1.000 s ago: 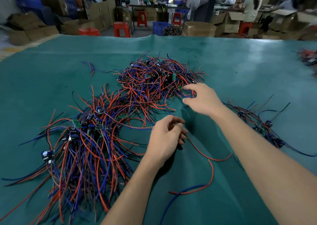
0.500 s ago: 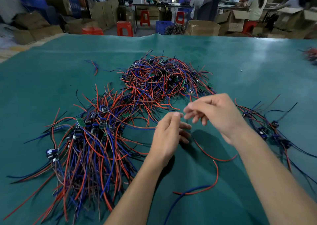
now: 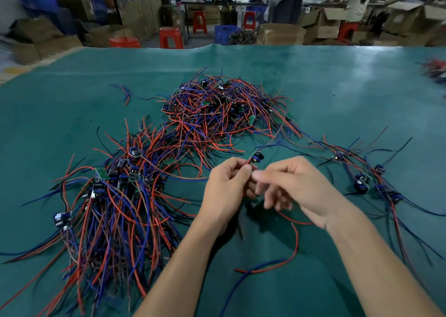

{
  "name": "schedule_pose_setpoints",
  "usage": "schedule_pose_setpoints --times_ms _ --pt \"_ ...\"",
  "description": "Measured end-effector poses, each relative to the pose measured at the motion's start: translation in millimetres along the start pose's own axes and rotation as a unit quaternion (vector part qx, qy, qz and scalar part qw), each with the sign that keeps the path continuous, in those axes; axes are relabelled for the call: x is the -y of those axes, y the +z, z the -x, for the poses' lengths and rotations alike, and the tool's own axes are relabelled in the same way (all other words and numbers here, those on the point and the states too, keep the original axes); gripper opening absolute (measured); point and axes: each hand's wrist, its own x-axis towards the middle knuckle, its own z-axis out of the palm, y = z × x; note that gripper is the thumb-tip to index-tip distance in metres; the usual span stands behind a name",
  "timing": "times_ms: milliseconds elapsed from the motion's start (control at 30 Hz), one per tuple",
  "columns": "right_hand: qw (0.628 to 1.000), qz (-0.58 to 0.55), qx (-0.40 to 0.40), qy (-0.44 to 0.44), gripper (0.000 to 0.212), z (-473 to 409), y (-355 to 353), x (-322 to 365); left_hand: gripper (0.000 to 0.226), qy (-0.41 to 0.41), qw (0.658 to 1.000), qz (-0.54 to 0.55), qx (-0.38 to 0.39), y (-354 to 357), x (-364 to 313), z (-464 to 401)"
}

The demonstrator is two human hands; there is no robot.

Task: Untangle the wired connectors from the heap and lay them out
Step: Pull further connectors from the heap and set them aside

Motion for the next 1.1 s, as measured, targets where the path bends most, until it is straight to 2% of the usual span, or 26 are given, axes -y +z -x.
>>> schedule_pose_setpoints --times_ms 67,100,167,267,333,433,533,633,867,1000,1067,1100 --pt "0.992 0.01 -0.127 0.006 0.027 -6 -7 -7 0.021 -0.006 1.0 0.013 0.006 2 -1 1" --pt "0.987 0.018 -0.161 0.003 0.023 -7 -7 -10 0.022 -0.01 1.0 0.014 0.01 3 -1 1" --pt "0.987 -0.028 -0.157 -0.009 0.014 -8 -2 -10 0.025 -0.019 1.0 0.012 0.019 2 -2 1" --pt "0.97 -0.211 -0.118 -0.02 0.012 -10 5 -7 0.028 -0.027 0.999 -0.013 0.036 1 -3 2" --pt "0.962 -0.247 -0.116 -0.023 0.01 -11 5 -5 0.028 -0.019 0.999 -0.024 0.044 1 -3 4" --pt "0.961 -0.24 -0.137 -0.029 0.014 -12 4 -6 0.031 0.016 0.998 -0.027 0.058 1 -1 4" --pt "0.955 -0.197 -0.217 -0.04 0.007 -14 -3 -9 0.03 0.046 0.995 -0.042 0.077 0 1 5" --pt "0.939 -0.158 -0.3 -0.058 0.016 -15 -13 -11 0.03 0.063 0.992 -0.067 0.086 -1 2 5" --pt "0.855 -0.209 -0.465 -0.093 0.015 -12 -40 -15 0.029 0.076 0.987 -0.108 0.095 0 3 5" --pt "0.797 -0.243 -0.544 -0.095 0.02 -9 -57 -17 0.033 0.061 0.992 -0.093 0.064 0 2 5" --pt "0.81 -0.232 -0.535 -0.066 0.021 -10 -56 -21 0.03 0.042 0.997 -0.055 0.043 0 1 4" --pt "0.837 -0.219 -0.5 -0.046 0.023 -12 -49 -21 0.029 0.033 0.998 -0.033 0.037 0 0 2"
